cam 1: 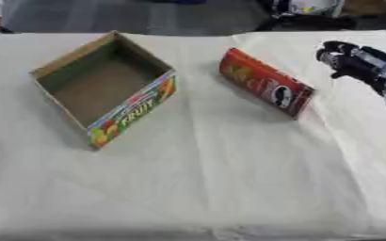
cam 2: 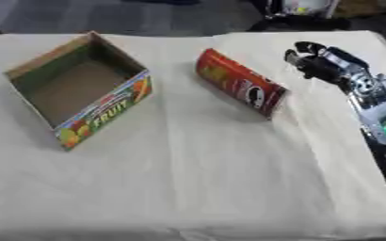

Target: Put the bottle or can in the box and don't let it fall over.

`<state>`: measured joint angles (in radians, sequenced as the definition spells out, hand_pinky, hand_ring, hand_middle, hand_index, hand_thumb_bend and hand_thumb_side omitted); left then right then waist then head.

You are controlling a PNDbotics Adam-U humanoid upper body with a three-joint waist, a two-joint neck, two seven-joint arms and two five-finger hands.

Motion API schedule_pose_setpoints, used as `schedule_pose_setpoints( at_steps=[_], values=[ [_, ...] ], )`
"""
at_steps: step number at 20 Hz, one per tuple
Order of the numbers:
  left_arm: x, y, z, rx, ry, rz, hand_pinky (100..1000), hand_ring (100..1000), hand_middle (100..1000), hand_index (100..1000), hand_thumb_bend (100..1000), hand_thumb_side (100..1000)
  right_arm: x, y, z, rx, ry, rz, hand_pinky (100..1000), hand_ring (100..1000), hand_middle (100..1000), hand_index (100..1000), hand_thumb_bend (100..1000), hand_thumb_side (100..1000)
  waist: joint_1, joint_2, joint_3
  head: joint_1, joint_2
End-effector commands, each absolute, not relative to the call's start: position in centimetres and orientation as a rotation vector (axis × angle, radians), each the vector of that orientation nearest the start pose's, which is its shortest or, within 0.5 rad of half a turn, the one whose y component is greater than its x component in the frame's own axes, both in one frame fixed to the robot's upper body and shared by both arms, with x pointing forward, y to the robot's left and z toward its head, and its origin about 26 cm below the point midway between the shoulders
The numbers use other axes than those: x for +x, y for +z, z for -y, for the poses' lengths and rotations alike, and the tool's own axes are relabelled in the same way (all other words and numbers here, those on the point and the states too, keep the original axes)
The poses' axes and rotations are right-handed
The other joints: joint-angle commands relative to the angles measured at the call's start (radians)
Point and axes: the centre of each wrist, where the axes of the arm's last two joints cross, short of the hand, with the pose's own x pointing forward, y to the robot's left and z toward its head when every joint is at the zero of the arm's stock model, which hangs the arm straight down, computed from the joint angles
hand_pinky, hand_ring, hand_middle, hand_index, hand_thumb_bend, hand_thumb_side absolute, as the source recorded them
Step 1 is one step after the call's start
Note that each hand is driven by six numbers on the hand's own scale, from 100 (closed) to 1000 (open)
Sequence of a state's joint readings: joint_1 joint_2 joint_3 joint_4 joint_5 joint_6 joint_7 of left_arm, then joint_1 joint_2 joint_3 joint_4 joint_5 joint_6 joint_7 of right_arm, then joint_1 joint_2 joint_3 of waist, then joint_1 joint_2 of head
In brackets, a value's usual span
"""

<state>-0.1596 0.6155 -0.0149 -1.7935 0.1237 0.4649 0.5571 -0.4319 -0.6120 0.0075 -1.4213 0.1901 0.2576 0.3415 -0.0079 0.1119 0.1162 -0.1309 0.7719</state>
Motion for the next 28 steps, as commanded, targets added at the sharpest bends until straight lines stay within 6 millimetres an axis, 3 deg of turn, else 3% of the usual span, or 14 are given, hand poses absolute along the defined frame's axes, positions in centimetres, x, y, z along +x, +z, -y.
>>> schedule_pose_setpoints(
  at_steps=[1, 28],
  values=[
    [30.3, 16.1, -34.6, 0.868, 0.019, 1.574, 457, 875, 957, 741, 332, 663, 37.4, 16.7, 37.5, -0.489, 0.771, 1.395, 818, 1000, 1000, 1000, 100, 810, 0.008, -0.025, 0.0, -0.003, -0.002],
    [30.3, 16.2, -34.5, 0.857, 0.019, 1.572, 457, 875, 957, 741, 332, 664, 37.6, 14.6, 37.8, -0.461, 0.867, 1.308, 841, 1000, 1000, 1000, 100, 829, 0.013, -0.013, -0.002, -0.007, -0.002]
  ],
)
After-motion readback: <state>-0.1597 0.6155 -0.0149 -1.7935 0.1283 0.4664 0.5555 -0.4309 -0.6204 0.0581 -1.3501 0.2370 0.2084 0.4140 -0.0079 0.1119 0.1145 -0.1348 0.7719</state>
